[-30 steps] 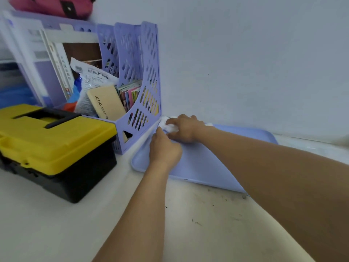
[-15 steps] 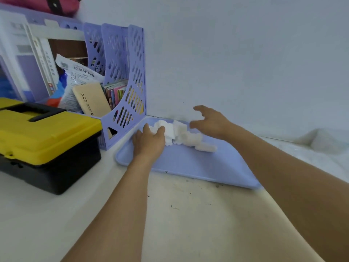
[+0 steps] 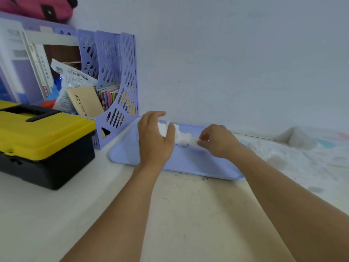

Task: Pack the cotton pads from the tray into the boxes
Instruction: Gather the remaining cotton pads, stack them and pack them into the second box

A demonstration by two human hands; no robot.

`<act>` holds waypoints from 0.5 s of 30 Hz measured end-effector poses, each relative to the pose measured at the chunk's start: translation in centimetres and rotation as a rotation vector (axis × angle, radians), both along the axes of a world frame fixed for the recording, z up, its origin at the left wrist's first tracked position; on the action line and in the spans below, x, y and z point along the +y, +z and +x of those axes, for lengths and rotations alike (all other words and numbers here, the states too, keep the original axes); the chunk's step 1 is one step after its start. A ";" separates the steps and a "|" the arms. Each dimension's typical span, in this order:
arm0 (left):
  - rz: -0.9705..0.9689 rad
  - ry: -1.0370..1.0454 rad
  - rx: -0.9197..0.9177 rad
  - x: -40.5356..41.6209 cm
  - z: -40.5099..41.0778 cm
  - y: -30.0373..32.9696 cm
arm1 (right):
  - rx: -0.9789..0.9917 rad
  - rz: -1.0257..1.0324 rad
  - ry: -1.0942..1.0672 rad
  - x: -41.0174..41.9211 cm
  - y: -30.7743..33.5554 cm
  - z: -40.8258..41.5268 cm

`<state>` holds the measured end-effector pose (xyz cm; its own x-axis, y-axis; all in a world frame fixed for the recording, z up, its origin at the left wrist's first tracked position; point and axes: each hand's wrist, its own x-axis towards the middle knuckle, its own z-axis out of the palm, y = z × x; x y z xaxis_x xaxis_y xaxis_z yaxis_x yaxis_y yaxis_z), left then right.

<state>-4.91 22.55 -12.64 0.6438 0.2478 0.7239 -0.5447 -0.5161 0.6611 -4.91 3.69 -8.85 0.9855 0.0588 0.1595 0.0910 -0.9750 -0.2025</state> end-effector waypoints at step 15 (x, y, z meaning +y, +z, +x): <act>-0.842 -0.465 0.524 0.1 0.4 0.7 | 0.101 0.739 -0.247 2.8 1.0 3.6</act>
<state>-4.49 22.60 -11.97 0.9811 0.1882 0.0456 -0.1177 0.3927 0.9121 -1.29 6.45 -7.82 0.9678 -0.2508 -0.0192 -0.1645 -0.5735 -0.8026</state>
